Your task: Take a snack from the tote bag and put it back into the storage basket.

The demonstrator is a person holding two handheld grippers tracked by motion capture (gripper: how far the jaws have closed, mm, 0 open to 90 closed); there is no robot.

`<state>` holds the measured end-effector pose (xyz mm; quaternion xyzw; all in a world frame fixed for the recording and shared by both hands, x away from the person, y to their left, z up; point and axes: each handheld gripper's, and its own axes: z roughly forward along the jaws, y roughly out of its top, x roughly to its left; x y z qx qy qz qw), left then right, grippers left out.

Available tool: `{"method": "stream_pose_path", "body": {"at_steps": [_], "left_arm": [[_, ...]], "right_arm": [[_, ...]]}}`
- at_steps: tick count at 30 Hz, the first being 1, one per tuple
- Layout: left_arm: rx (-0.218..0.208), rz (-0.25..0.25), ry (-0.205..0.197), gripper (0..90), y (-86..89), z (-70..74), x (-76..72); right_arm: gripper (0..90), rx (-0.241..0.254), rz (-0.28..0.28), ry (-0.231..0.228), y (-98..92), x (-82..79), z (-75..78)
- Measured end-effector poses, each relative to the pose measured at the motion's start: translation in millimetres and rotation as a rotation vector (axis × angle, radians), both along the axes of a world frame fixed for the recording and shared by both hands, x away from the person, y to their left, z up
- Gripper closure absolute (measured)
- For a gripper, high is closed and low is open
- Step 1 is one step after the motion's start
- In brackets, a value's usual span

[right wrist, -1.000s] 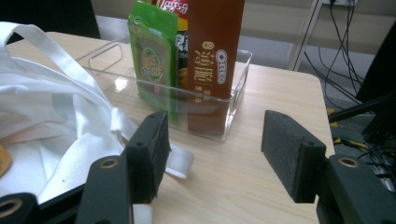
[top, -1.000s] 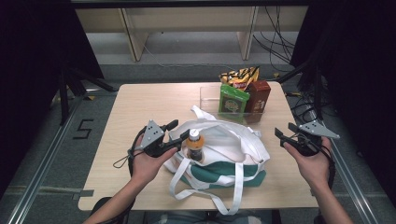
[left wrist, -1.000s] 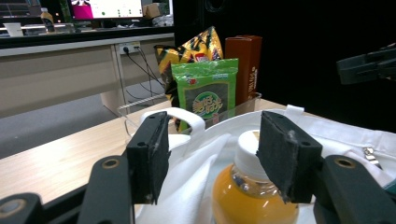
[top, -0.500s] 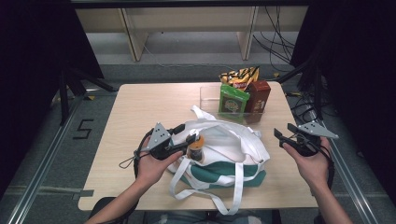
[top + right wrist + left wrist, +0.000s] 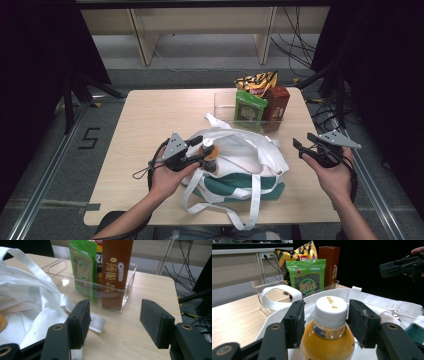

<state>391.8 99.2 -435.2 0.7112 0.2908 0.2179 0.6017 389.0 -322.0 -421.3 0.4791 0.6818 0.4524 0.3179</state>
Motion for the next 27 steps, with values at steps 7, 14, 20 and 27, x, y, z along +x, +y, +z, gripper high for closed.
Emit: {"method": "stream_pose_path", "body": {"at_steps": [7,14,20,27], "left_arm": [[0.013,-0.007,-0.003,50.1,-6.7,-2.4,3.8],[0.018,-0.008,-0.01,57.3,-11.6,-3.8,6.9],[0.02,-0.016,0.002,58.4,-10.8,-2.2,8.2],[-0.003,-0.021,-0.005,58.6,-6.6,4.5,11.1]], "right_arm": [[41.9,0.015,-0.002,0.017,0.5,-0.7,0.0],[41.8,0.002,0.002,-0.002,-1.1,0.6,-0.9],[41.7,0.015,-0.01,0.016,-0.9,-1.3,-1.3],[41.7,0.005,-0.005,0.031,-3.5,-1.0,-0.6]]}}
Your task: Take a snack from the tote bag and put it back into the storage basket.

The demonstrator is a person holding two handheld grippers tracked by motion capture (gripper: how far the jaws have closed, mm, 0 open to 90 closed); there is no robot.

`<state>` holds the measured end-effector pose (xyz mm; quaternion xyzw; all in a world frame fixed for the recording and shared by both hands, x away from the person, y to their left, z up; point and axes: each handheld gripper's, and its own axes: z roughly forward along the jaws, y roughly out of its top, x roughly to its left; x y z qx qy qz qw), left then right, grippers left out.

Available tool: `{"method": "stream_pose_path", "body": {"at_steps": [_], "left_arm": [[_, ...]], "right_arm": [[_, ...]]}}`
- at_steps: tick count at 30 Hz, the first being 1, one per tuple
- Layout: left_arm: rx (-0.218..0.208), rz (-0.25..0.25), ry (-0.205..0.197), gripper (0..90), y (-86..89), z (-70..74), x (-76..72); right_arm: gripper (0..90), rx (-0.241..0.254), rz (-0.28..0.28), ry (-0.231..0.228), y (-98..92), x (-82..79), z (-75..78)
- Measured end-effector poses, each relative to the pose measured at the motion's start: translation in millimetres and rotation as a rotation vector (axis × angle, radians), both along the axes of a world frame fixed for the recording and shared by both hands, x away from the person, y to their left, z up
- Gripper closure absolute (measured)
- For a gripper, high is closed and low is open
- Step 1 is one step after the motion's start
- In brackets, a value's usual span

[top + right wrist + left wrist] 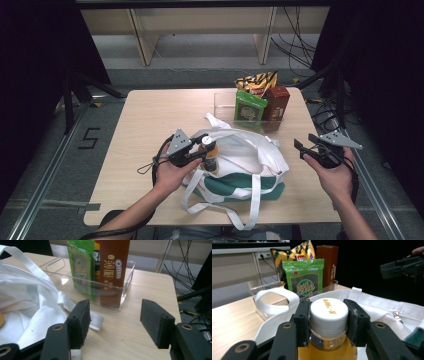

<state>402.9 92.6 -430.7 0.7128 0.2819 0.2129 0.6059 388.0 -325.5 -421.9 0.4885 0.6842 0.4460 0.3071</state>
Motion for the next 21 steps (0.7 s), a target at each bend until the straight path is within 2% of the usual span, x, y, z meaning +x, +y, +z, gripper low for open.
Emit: {"method": "stream_pose_path", "body": {"at_steps": [6,8,10,13,19,21], "left_arm": [[-0.009,-0.019,-0.024,58.7,-3.8,7.3,1.5],[-0.003,-0.02,-0.024,58.7,-4.3,9.6,1.8],[-0.004,-0.023,-0.027,58.7,-4.8,11.6,2.6],[-0.003,-0.027,-0.033,58.7,-4.9,14.8,3.6],[-0.01,-0.035,-0.044,58.8,-4.7,20.6,6.4],[-0.004,-0.036,-0.047,58.8,-5.2,23.2,7.0]], "right_arm": [[41.7,-0.011,0.003,-0.009,-0.3,0.4,-0.7],[41.7,0.007,0.0,0.0,0.3,-0.3,0.0],[41.8,-0.013,0.008,-0.015,-2.2,0.9,0.2],[41.8,0.007,0.014,-0.01,-2.1,1.0,0.1],[41.8,0.01,0.006,-0.009,-2.5,0.9,0.1],[41.8,0.007,-0.013,0.007,-1.9,-1.3,1.0]]}}
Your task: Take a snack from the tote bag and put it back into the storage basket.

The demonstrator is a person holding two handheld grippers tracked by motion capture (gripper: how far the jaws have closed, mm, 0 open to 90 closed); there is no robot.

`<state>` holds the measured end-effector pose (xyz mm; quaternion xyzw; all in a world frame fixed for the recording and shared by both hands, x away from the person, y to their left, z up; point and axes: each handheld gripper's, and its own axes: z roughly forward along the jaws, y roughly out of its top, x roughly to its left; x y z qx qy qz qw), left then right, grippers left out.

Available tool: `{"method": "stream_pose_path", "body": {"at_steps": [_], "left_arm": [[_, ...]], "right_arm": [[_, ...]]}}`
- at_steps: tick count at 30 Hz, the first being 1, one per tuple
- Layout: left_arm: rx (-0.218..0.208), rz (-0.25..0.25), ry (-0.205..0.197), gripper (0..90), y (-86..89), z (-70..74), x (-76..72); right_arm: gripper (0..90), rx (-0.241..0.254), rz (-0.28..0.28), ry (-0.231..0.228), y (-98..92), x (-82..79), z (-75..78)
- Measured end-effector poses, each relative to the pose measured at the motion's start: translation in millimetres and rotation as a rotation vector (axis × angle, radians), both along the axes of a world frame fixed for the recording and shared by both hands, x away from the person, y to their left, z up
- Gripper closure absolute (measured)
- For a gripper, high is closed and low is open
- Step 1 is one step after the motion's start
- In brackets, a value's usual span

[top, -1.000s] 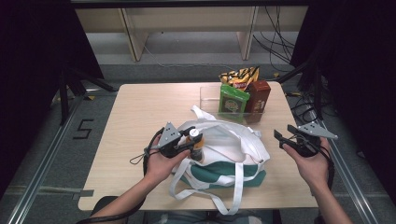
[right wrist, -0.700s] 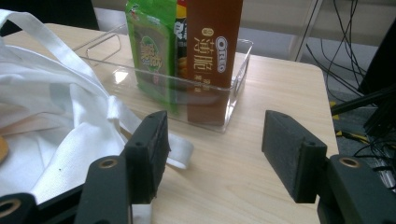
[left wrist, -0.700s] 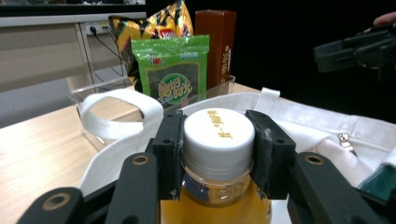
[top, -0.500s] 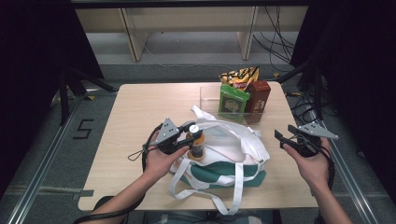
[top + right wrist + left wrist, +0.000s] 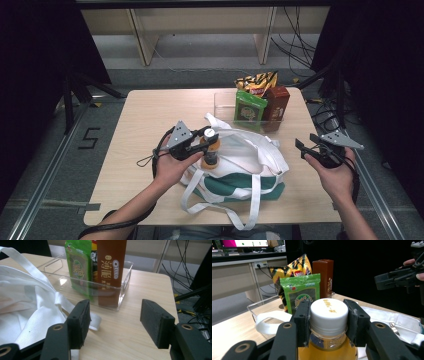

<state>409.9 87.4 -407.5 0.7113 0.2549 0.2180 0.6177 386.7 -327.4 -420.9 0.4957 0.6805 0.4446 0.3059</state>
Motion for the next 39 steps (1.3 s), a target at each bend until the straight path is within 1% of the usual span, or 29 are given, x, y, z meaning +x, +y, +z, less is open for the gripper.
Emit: {"method": "stream_pose_path", "body": {"at_steps": [4,10,12,13,16,17,18,21,22,23,24,25,27,28,30,31,33,36,37,38,39], "left_arm": [[-0.005,-0.004,-0.004,58.8,-2.1,4.2,1.5],[-0.018,-0.011,-0.022,58.8,-5.9,14.2,4.7],[-0.021,-0.011,-0.023,58.8,-6.9,16.9,5.5],[-0.025,-0.013,-0.027,58.8,-8.1,18.5,6.4],[-0.028,-0.014,-0.032,58.8,-9.9,21.5,8.4],[-0.027,-0.016,-0.034,58.8,-10.8,22.7,9.4],[-0.031,-0.017,-0.033,58.9,-11.9,23.7,10.2],[-0.03,-0.021,-0.036,58.8,-13.6,25.8,12.1],[-0.031,-0.023,-0.037,58.8,-14.7,26.9,12.9],[-0.032,-0.025,-0.039,58.9,-15.5,27.6,13.3],[-0.032,-0.027,-0.04,58.9,-16.3,28.6,14.1],[-0.034,-0.027,-0.041,58.8,-17.2,30.0,14.9],[-0.037,-0.029,-0.046,58.8,-18.4,32.5,16.3],[-0.036,-0.026,-0.048,58.9,-18.7,33.7,17.1],[-0.034,-0.028,-0.053,58.9,-19.1,36.2,18.5],[-0.038,-0.029,-0.052,58.9,-19.7,37.4,19.1],[-0.038,-0.031,-0.058,58.9,-20.5,40.2,20.8],[-0.043,-0.03,-0.064,58.9,-21.4,43.9,23.3],[-0.043,-0.03,-0.065,58.9,-21.7,45.2,24.1],[-0.045,-0.03,-0.067,58.9,-22.1,46.5,25.0],[-0.045,-0.029,-0.07,58.9,-22.2,47.8,26.0]], "right_arm": [[41.8,0.003,0.005,-0.009,-0.2,0.5,-0.9],[41.8,0.003,0.004,-0.008,0.0,0.5,-1.3],[41.8,0.004,0.005,-0.007,0.1,0.2,-1.2],[41.8,0.01,0.002,0.002,0.5,-0.6,-0.5],[41.8,-0.007,0.004,-0.002,0.2,0.0,-1.6],[41.8,-0.001,0.001,0.005,0.6,-0.3,-1.5],[41.8,-0.025,0.019,-0.017,-1.3,1.6,-2.4],[41.8,-0.026,0.021,-0.019,-1.5,1.8,-2.5],[41.8,-0.02,0.012,-0.009,-0.9,1.0,-1.7],[41.8,-0.017,0.011,-0.011,-1.0,1.1,-1.9],[41.8,-0.001,-0.001,0.007,0.4,-0.5,-1.6],[41.8,0.004,-0.011,-0.013,1.1,0.4,-2.8],[41.8,0.01,-0.011,-0.009,1.5,0.1,-2.8],[41.8,0.0,0.01,0.001,0.1,0.4,-2.2],[41.8,-0.001,0.009,-0.001,0.2,0.5,-2.7],[41.8,-0.01,0.013,-0.005,-0.7,1.2,-2.5],[41.8,-0.004,0.022,-0.01,-0.6,2.1,-3.2],[41.8,-0.013,0.013,-0.004,-1.0,1.4,-2.5],[41.8,0.0,0.0,0.008,0.5,0.0,-2.2],[41.8,-0.014,0.014,-0.005,-1.1,1.4,-2.4],[41.8,0.004,-0.002,0.012,0.8,-0.4,-2.2]]}}
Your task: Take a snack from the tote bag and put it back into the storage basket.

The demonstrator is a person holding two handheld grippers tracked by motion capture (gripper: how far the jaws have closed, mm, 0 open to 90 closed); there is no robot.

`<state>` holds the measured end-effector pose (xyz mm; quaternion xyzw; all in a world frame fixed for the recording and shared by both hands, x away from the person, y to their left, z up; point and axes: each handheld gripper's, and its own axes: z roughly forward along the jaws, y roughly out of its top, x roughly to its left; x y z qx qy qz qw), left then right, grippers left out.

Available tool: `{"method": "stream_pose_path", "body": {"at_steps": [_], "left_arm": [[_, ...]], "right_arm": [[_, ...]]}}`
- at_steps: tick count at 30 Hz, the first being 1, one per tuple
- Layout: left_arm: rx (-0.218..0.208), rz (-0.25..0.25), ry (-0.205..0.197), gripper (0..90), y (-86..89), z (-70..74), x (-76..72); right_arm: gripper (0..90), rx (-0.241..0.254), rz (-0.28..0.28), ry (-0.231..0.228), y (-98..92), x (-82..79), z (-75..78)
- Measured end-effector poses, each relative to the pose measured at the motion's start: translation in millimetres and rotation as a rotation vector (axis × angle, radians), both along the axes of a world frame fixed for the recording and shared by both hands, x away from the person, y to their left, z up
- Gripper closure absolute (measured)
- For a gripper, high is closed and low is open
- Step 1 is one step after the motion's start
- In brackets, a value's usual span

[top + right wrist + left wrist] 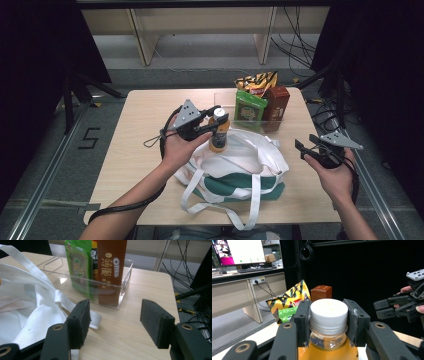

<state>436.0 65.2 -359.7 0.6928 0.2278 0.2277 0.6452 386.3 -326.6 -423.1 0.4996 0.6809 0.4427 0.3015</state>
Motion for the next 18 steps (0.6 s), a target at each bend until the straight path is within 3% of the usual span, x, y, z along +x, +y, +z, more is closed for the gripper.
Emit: {"method": "stream_pose_path", "body": {"at_steps": [6,18], "left_arm": [[-0.003,0.002,-0.012,58.9,-1.6,8.1,5.6],[-0.007,-0.007,-0.029,58.9,-7.0,20.5,15.1]], "right_arm": [[41.8,-0.006,0.005,-0.018,-0.7,1.8,-1.2],[41.7,-0.001,0.007,-0.009,-0.5,1.6,-1.1]]}}
